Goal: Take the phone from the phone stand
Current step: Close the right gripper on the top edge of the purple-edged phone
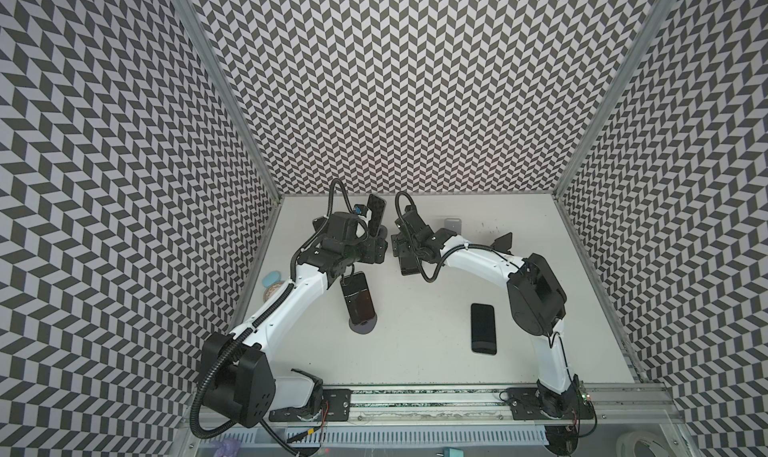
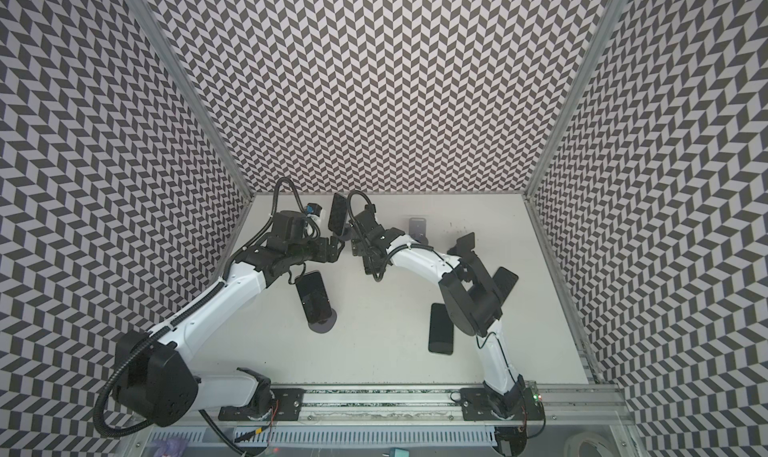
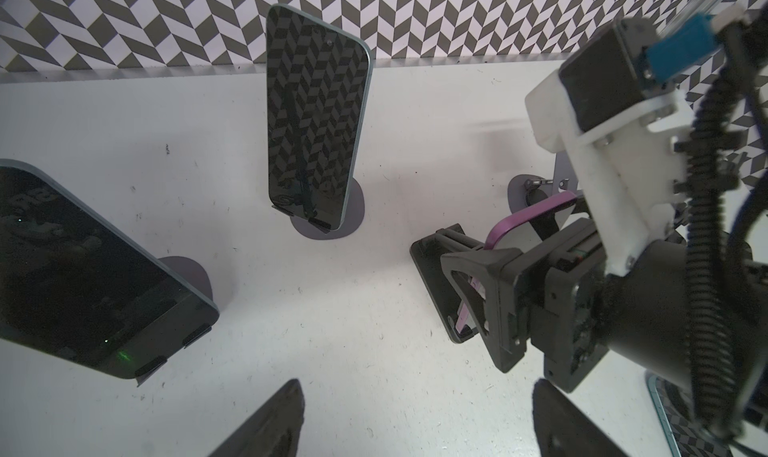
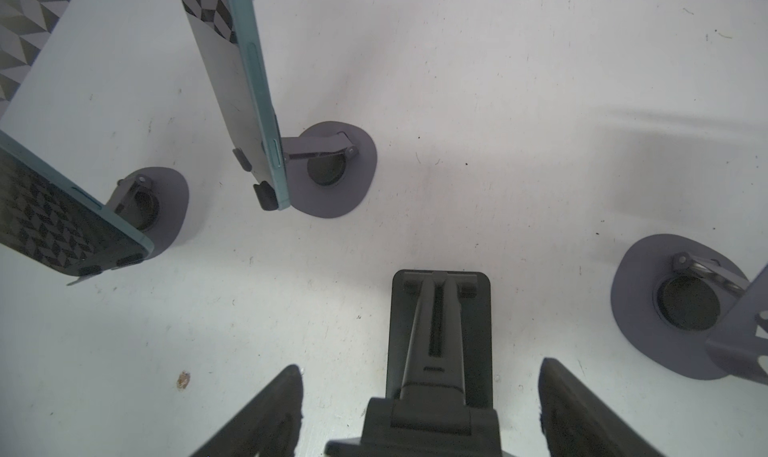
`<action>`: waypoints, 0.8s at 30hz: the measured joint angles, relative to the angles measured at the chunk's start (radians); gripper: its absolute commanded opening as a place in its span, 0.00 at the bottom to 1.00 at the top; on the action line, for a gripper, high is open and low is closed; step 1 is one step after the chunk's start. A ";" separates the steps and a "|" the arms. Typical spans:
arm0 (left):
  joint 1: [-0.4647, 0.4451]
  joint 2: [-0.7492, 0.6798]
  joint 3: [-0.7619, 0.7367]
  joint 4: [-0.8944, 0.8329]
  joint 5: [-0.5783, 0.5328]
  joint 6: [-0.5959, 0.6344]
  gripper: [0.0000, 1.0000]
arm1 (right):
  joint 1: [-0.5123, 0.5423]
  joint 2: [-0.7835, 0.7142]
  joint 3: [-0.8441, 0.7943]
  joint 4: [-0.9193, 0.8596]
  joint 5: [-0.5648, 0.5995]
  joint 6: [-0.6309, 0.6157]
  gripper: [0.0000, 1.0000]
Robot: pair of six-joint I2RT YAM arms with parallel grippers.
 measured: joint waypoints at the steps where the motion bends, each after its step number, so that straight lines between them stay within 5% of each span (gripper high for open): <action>1: 0.000 0.000 0.000 0.000 0.000 0.000 0.86 | 0.000 0.000 0.000 0.000 0.000 -0.002 0.83; 24: 0.000 0.021 0.006 0.007 0.010 0.000 0.86 | -0.005 0.000 0.008 -0.021 0.000 -0.028 0.71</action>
